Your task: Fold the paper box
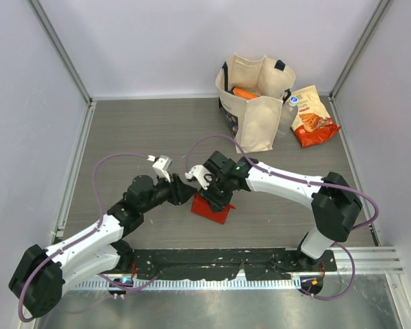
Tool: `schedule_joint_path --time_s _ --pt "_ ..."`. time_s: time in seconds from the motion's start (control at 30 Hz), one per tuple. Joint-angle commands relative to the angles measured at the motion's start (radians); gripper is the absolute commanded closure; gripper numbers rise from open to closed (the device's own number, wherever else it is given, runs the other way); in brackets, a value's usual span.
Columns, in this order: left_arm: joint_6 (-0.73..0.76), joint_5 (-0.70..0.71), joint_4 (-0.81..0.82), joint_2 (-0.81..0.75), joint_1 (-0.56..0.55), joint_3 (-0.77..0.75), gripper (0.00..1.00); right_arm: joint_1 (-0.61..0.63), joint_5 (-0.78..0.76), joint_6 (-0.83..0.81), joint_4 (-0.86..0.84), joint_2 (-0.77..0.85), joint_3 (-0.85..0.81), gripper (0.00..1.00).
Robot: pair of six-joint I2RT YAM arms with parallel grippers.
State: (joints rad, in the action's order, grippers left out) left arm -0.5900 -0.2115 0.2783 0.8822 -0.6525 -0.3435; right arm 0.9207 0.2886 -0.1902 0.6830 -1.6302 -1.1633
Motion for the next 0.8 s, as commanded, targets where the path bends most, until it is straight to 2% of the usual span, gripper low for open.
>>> schedule_joint_path --time_s 0.0,0.07,0.17,0.53,0.67,0.77 --pt "0.045 -0.065 0.029 0.04 -0.004 -0.028 0.64 -0.005 0.03 -0.023 -0.007 0.023 -0.024 0.74" --pt "0.058 -0.049 0.025 0.058 -0.009 -0.034 0.67 -0.006 0.029 -0.023 -0.01 0.027 -0.021 0.74" --pt "0.081 -0.022 0.025 0.052 -0.016 -0.031 0.66 -0.006 0.03 -0.02 -0.013 0.036 -0.015 0.74" --pt "0.133 0.112 0.001 0.009 -0.035 -0.037 0.58 -0.006 0.034 -0.018 -0.013 0.03 -0.021 0.74" --pt "0.134 0.11 -0.016 0.0 -0.035 -0.032 0.57 -0.006 0.034 -0.018 -0.013 0.032 -0.022 0.75" --pt "0.128 0.045 0.002 0.043 -0.035 -0.034 0.57 -0.006 0.035 -0.018 -0.011 0.026 -0.022 0.75"
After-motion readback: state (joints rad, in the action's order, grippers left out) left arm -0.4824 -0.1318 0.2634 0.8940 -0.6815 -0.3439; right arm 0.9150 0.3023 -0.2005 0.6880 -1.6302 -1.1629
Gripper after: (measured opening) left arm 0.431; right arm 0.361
